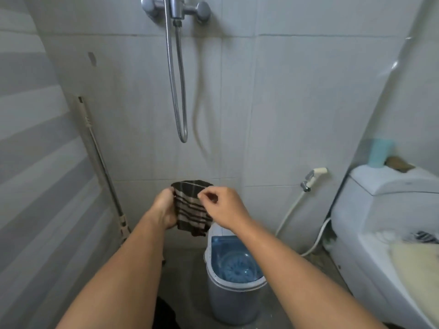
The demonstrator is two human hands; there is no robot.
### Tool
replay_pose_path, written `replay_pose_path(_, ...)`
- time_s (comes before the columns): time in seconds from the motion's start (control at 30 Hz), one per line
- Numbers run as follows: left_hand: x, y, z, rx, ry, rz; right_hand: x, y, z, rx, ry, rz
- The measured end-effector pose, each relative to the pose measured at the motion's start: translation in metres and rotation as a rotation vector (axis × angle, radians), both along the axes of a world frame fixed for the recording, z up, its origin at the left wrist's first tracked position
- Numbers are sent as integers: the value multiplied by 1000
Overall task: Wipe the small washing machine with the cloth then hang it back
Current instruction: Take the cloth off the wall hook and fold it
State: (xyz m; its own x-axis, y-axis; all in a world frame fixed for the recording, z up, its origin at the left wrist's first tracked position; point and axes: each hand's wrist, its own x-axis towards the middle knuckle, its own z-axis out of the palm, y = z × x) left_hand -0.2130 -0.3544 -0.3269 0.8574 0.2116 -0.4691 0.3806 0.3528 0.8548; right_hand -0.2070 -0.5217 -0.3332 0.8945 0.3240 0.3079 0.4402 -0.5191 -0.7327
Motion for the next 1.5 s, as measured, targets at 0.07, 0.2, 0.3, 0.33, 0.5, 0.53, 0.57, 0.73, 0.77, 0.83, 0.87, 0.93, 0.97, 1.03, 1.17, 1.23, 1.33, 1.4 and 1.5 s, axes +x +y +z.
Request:
replay_pose_path(0.07,-4,-6,7,9,-1,-68,7,-23,8,86,-24,-106)
replay_pose_path(0.2,-8,-23,23,65,-31,-227,15,-60,21,119,218,-121)
replay_pose_path(0.3,-11,-39,38,150,-58,-287,11,-73,13,181,288,-156)
replay_pose_path(0.33,-9,-43,40,223,-84,-284,10,-76,11,225,297,-189)
replay_pose_path(0.5,3,-67,53,749,-305,-407,-2,-88,0,441,478,-73)
replay_pose_path(0.53,4,-69,53,797,-304,-439,-3,-90,-4,472,516,-38)
replay_pose_path(0.57,7,-70,53,816,-303,-455,-3,-93,-8,523,548,-10)
replay_pose_path(0.73,6,-68,40,524,-174,-370,11,-106,-16,849,682,28)
replay_pose_path(0.77,4,-67,38,392,-140,-391,14,-108,-17,862,696,27)
replay_pose_path(0.83,0,-65,31,244,-122,-529,20,-110,-20,856,719,17)
replay_pose_path(0.87,0,-65,26,241,-132,-577,23,-111,-21,850,732,10)
replay_pose_path(0.93,4,-69,13,314,-141,-587,29,-112,-23,847,762,-6)
replay_pose_path(0.97,5,-73,8,368,-144,-580,33,-113,-25,840,780,-22)
replay_pose_path(1.03,5,-84,-1,465,-174,-619,42,-115,-28,824,832,-64)
replay_pose_path(1.17,7,-97,-17,511,-249,-680,53,-121,-33,756,904,-139)
replay_pose_path(1.23,10,-99,-18,570,-285,-640,54,-127,-32,700,870,-150)
replay_pose_path(1.33,19,-95,-19,604,-314,-553,51,-136,-29,522,861,-56)
replay_pose_path(1.4,22,-93,-17,600,-335,-523,47,-138,-29,401,868,48)
replay_pose_path(1.5,25,-93,-21,600,-348,-489,44,-139,-34,402,898,113)
